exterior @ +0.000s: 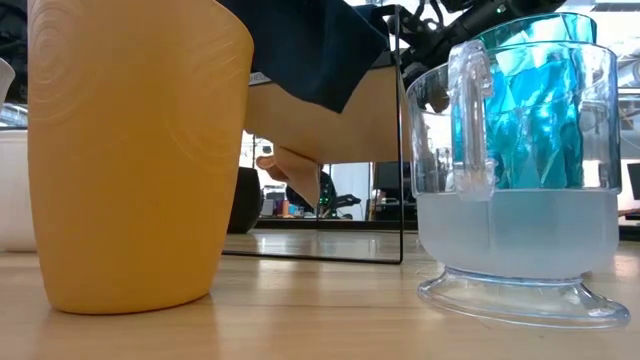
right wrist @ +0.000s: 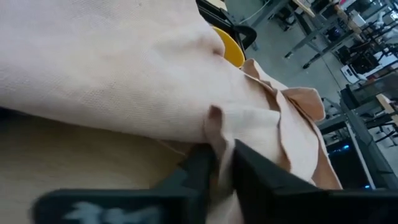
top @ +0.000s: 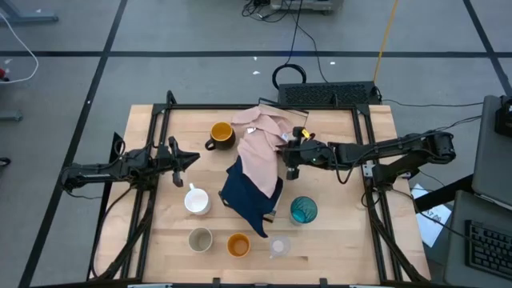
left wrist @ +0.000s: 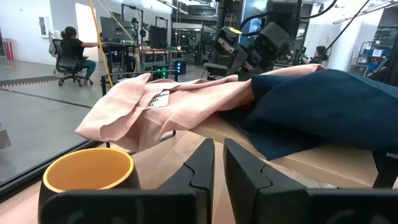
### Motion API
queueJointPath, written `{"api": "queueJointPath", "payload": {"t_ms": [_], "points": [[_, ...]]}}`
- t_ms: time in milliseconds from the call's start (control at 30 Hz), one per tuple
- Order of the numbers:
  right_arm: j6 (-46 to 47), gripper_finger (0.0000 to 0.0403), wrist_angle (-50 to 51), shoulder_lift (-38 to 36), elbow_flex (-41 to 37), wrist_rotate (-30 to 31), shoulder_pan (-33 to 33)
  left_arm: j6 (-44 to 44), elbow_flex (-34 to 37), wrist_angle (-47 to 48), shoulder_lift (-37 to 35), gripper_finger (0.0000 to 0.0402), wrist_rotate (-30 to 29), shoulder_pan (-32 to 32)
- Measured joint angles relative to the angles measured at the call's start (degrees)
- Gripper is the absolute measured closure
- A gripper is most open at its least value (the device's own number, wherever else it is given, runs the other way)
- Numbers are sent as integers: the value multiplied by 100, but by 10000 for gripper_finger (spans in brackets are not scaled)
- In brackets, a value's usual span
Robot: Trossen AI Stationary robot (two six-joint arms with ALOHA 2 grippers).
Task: Stack small to large cups/mugs on shelf
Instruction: Remove the brown table napkin from the shelf
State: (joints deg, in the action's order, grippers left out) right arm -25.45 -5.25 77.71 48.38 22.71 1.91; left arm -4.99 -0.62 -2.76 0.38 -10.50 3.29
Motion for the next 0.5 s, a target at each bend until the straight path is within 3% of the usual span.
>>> {"api": "queueJointPath", "payload": {"t_ms": [67,300,500], "points": [[-64,393,-13,0,0,7,0,0,0,0,0,364,0,0],[-391,400,-59,-62,-2,732,-49,2,0,0,0,364,0,2],[-415,401,-156,-334,-2,751,-125,4,0,1,0,364,9,0]]}}
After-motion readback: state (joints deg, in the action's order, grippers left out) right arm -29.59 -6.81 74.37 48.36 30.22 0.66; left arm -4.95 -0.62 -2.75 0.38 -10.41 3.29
